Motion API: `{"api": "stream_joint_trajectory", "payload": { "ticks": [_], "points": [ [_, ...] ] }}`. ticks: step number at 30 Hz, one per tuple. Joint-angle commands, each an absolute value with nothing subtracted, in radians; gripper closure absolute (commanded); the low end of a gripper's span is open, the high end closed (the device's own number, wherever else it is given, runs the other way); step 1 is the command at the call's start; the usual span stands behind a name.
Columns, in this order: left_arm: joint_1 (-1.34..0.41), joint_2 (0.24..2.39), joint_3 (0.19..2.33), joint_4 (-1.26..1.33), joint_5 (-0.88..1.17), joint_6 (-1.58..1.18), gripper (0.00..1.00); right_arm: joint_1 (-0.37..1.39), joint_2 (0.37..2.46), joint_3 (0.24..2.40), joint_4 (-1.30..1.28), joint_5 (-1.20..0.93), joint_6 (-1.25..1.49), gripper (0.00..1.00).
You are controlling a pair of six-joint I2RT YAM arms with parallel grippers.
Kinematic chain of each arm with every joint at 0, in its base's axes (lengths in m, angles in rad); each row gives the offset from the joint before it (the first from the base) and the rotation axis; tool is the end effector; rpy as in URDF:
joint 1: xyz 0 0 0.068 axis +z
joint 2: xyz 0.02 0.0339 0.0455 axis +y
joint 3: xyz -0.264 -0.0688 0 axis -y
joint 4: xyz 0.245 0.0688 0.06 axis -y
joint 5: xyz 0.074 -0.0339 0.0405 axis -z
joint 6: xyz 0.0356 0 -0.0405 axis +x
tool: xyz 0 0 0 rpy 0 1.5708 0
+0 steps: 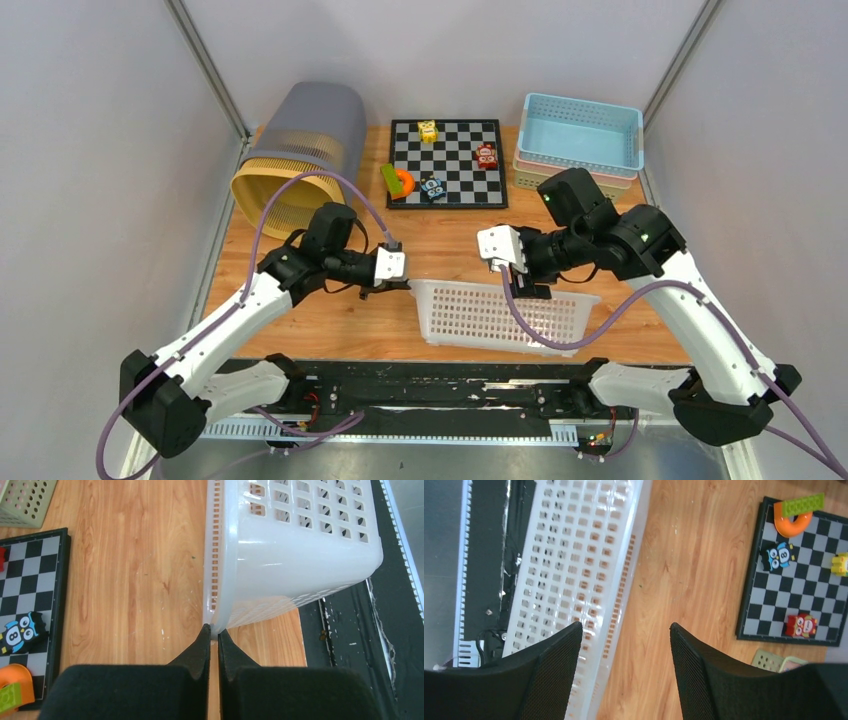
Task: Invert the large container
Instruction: Turn the container upside down at the center of the board.
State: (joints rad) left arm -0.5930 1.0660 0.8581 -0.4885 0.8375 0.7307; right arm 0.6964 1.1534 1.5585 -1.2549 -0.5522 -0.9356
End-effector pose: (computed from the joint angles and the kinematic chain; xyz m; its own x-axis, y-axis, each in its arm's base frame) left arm 0.1672 -0.1446 0.2900 0.1689 0.4248 -0.8894 0.9856 -0.0631 0.1571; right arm 0.1287 0.1319 0.4282 0.3115 -0.6328 -0.7088 -0.9455 -0.1321 -0.2976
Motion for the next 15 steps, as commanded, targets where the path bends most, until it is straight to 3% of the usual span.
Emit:
{"api": "stream_joint_trajectory", "payload": {
  "ticks": [1,15],
  "points": [
    [-0.565,1.034,0.874,-0.634,0.862,0.755,1.0,0.68,1.119,1.527,-1.31,-0.441,-0.974,0.32],
    [-0.459,0.967,0.914,-0.78,0.854,0.783,1.0,0.538,1.033,1.559,-1.466,-0.291,-1.089,0.29]
  ]
}}
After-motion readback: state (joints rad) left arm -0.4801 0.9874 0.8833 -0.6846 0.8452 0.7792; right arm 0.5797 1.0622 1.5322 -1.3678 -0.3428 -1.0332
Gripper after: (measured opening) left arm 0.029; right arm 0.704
